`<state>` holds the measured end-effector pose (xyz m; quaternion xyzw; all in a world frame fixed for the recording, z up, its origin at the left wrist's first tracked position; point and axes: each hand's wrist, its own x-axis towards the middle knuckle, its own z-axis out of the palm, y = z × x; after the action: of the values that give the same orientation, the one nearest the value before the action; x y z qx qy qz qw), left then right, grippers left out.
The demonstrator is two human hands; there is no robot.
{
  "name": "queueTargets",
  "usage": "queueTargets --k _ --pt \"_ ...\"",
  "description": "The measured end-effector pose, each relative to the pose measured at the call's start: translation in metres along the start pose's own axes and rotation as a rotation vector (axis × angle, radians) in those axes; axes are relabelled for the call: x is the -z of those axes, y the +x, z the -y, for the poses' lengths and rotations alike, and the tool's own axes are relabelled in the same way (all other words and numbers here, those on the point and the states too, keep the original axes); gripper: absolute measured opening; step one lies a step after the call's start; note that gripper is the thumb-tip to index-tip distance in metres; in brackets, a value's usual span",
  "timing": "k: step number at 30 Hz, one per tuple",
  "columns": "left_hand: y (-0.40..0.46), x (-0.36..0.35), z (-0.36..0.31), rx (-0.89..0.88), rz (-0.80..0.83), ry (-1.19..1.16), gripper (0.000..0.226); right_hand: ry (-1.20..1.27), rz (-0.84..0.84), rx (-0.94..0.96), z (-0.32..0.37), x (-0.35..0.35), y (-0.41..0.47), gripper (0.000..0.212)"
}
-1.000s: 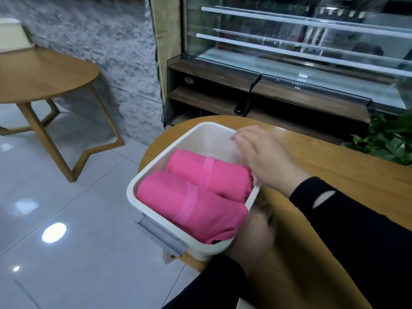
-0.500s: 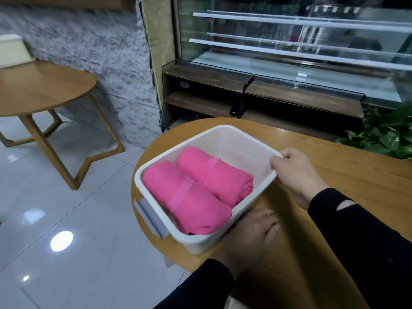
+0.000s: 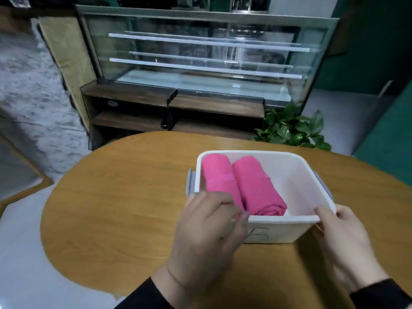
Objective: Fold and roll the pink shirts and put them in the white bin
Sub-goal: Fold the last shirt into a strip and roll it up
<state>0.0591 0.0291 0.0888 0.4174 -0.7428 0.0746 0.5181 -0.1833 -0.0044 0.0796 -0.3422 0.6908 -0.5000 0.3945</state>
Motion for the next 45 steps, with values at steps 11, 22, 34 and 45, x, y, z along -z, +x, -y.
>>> queueTargets --k 11,22,34,45 --pt "0.039 -0.032 -0.007 0.157 0.664 0.538 0.06 -0.561 -0.172 0.338 0.012 0.083 -0.026 0.057" --pt "0.061 -0.019 0.008 0.332 0.903 0.363 0.036 -1.015 0.271 0.381 0.026 0.026 -0.005 0.068" --pt "0.091 -0.027 -0.012 0.351 1.228 0.451 0.055 -1.067 0.316 0.44 0.024 0.03 -0.004 0.072" --pt "0.03 -0.056 0.011 0.803 0.527 -0.23 0.052 -1.203 0.486 0.463 0.033 0.027 0.004 0.063"
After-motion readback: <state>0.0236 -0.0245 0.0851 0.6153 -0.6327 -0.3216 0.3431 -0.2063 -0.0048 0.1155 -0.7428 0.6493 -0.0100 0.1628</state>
